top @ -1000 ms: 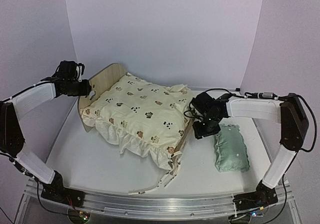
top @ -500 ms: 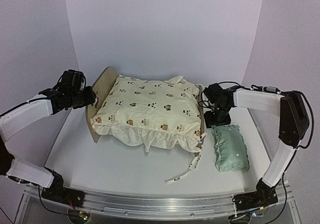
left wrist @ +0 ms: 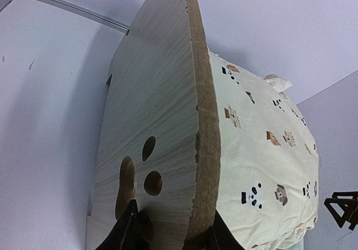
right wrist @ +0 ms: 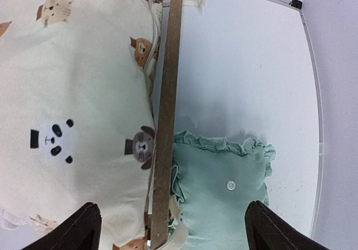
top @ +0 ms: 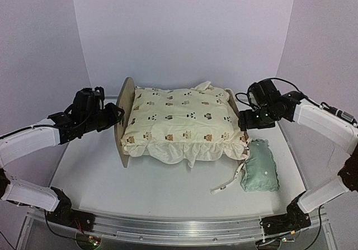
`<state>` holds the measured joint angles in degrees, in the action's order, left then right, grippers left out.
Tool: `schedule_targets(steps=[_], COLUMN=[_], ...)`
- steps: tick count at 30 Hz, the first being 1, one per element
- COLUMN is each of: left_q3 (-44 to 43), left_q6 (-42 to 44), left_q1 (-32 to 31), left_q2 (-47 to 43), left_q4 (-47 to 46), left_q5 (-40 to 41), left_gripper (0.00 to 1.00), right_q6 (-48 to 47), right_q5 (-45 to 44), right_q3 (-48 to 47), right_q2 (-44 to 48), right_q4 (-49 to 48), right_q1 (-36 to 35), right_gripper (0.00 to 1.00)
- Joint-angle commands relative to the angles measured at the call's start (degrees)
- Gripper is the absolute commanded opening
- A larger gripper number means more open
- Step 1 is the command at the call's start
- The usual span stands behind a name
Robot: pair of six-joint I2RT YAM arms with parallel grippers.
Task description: Set up the pet bed
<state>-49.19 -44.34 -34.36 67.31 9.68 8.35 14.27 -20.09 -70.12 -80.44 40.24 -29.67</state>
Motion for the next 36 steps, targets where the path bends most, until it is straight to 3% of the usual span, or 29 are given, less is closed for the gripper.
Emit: schedule_targets(steps=[1,11,17,22,24,27,33,36], left_q3=[2.32,0.21,-0.20,-1.92,-2.92,-3.24,-2.52,-3.23], left_q6=[-12.03,-12.82,-8.70,-2.99,-1.39,-0.22,0.69,1.60], left_q1=[-4.88,-10.17,-10.46,-10.46,-10.46,-10.46,-10.46,-10.45], left_q2=[4.13,9.28,5.67,5.83,6.67,7.42,7.63,8.02], left_q4=[1.17,0.15,4.37,7.34,8.93,10.40,12.00,13.23], left_q5=[-8.92,-8.91,-1.81,-0.07,0.34,1.56,6.15,7.75], left_gripper=[0.25,0.30,0.41,0.58,0.61,0.58,0.33,0.31], right_q6=[0.72,2.15,2.36,0.12,-1.38,-3.15,-3.81,-3.79], right_q5=[1.99,16.52,30.47,25.84,24.71,23.47,23.20,23.07], right_q3=[1.74,2.64,2.42,-2.84,-5.86,-11.81,-25.07,-31.90], right_q2=[4.76,8.20,6.50,0.01,-3.41,-9.78,-22.19,-28.12], right_q4=[0.14,-0.91,-7.57,-8.33,-8.33,-8.38,-8.96,-8.87], right_q1=[-0.12,-0.22,-2.64,-9.26,-12.26,-17.17,-22.92,-24.89], right_gripper=[0.91,0.89,0.84,0.84,0.84,0.84,0.82,0.81])
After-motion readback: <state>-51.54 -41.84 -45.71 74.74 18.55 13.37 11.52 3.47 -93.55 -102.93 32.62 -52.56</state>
